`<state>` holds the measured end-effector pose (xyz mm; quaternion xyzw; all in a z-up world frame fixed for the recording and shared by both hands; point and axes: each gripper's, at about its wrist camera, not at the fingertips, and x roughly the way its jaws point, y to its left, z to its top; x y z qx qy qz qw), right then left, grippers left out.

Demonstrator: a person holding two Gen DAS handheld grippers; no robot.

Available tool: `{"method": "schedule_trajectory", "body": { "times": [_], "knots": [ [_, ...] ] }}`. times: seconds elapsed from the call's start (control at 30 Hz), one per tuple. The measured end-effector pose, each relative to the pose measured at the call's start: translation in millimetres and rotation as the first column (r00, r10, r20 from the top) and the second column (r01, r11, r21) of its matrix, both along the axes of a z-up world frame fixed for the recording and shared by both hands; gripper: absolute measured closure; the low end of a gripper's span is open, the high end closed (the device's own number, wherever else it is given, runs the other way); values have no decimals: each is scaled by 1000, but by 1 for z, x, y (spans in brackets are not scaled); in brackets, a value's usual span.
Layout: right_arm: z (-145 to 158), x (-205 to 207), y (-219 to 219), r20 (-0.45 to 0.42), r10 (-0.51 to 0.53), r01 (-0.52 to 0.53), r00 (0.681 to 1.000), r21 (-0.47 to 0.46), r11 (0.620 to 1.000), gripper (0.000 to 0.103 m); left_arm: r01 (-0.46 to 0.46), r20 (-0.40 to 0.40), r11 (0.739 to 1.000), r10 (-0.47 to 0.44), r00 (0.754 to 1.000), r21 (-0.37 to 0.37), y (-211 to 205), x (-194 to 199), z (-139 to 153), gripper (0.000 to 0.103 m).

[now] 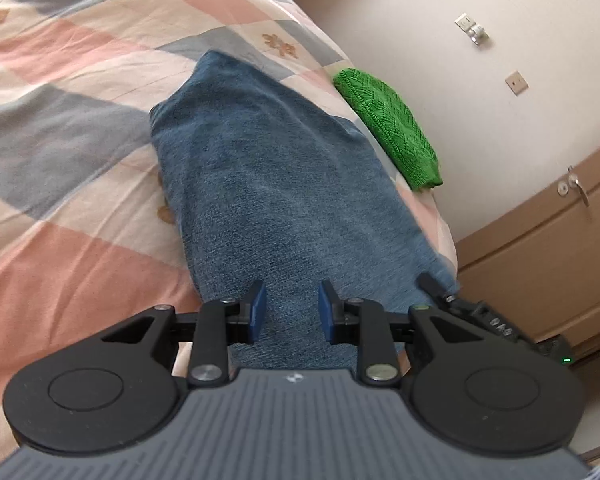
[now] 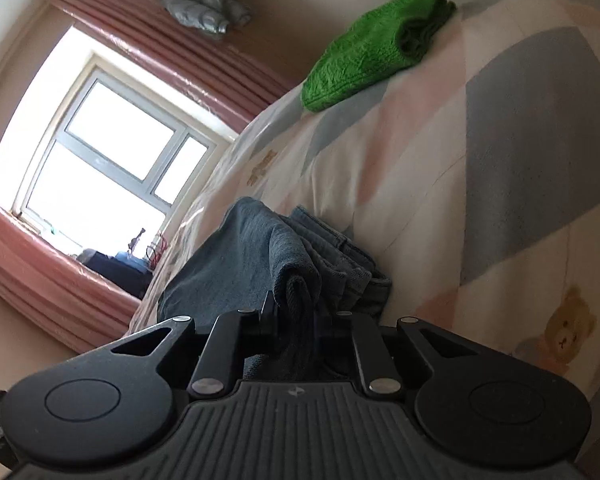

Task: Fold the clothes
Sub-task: 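Lift the jeans with both grippers and fold them over once more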

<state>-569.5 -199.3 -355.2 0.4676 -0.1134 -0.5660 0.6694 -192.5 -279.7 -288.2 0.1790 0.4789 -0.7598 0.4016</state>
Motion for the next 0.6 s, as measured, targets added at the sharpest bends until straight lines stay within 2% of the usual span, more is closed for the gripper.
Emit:
{"method": "schedule_trajectory", "body": {
  "times": [0.07, 0.1, 0.2, 0.3, 0.33, 0.37, 0.43, 0.47, 0.5, 0.57, 0.6],
  "knots": [
    [6, 6, -1, -63, 9, -9, 998, 1, 1000, 90, 6, 22, 1000, -6, 1000, 0, -1, -3, -3, 80],
    [3, 8, -6, -85, 18, -15, 996, 30, 999, 90, 12, 22, 1000, -12, 1000, 2, -2, -5, -5, 80],
    [-6, 4, -6, -50, 4, -1, 999, 67, 998, 90, 23, 24, 1000, -23, 999, 3, -2, -4, -8, 81],
    [5, 7, -4, -79, -10, 18, 997, 95, 995, 86, 38, 92, 997, -32, 995, -67, -1, -4, 5, 80],
    [15, 9, -3, -124, -28, 40, 992, 96, 995, 73, 47, 123, 994, -34, 992, -103, -1, -5, 12, 80],
    [29, 11, 2, -203, -72, 86, 977, 64, 994, 66, 59, 148, 989, -39, 988, -137, -3, -5, 19, 80],
    [57, 19, 11, -378, -139, 132, 915, -44, 990, 66, 97, 175, 978, -65, 982, -185, -13, -11, 30, 85],
    [68, 23, 10, -413, -132, 105, 901, -88, 991, 66, 122, 186, 971, -83, 979, -206, -20, -16, 34, 87],
    [71, 29, 4, -426, -88, 53, 900, -95, 994, 66, 156, 195, 962, -113, 974, -223, -28, -24, 36, 89],
    [75, 43, -8, -446, 12, -61, 895, -96, 993, 67, 222, 212, 947, -173, 962, -231, -47, -41, 34, 89],
    [70, 50, -16, -464, 52, -92, 885, -65, 994, 69, 248, 221, 944, -200, 955, -219, -59, -50, 29, 89]
  ]
}}
